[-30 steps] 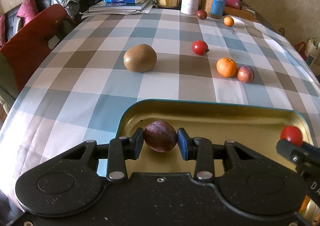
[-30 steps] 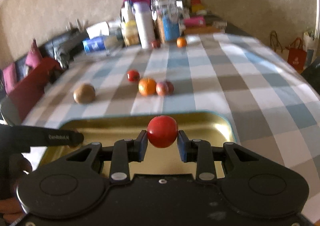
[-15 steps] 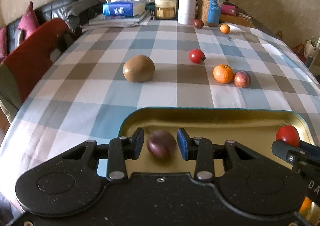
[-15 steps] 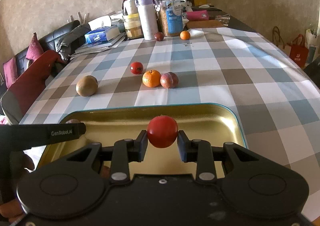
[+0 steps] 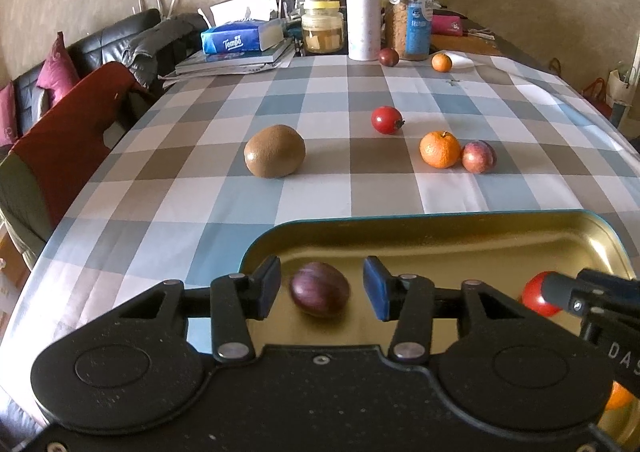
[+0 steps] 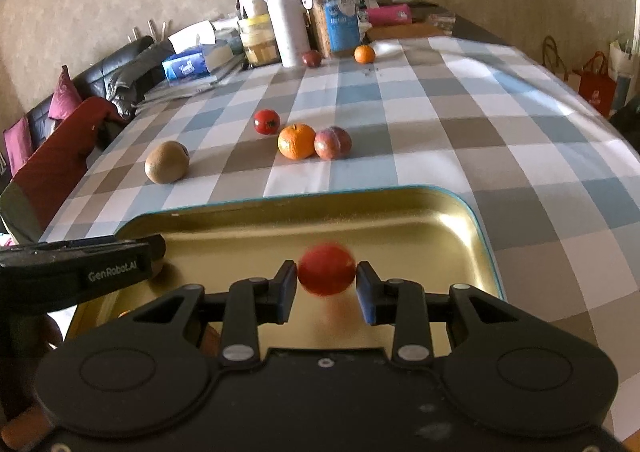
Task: Organize fruits
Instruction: 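Open the left tool to drop the plum into the tray while the right releases the tomato, then move the left tool to a brown kiwi while the right tool approaches a mandarin orange, then close the left tool on the kiwi while the right tool closes on the orange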
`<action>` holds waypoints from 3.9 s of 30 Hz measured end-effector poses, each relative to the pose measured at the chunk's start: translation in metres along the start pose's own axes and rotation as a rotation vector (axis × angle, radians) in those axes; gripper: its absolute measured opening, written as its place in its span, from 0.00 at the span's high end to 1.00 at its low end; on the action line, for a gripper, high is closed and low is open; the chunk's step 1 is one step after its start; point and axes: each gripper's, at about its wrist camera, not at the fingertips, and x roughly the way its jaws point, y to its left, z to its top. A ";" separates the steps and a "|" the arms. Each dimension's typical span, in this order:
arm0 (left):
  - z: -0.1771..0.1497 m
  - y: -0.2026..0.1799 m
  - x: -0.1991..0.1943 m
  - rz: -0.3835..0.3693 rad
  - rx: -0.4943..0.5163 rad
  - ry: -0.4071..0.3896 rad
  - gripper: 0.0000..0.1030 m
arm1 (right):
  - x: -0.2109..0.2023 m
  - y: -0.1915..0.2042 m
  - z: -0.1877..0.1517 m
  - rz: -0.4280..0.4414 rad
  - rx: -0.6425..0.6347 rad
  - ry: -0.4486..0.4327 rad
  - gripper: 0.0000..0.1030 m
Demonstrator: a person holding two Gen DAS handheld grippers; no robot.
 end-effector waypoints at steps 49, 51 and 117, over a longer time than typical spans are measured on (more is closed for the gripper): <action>0.065 0.020 0.065 0.141 -0.081 -0.144 0.36 | 0.102 0.013 0.107 -0.047 0.060 -0.217 0.68; 0.066 0.021 0.069 0.137 -0.086 -0.133 0.36 | 0.107 0.014 0.107 -0.041 0.063 -0.220 0.68; 0.065 0.028 0.104 0.122 -0.195 -0.108 0.36 | 0.145 0.043 0.095 -0.063 -0.123 -0.091 0.60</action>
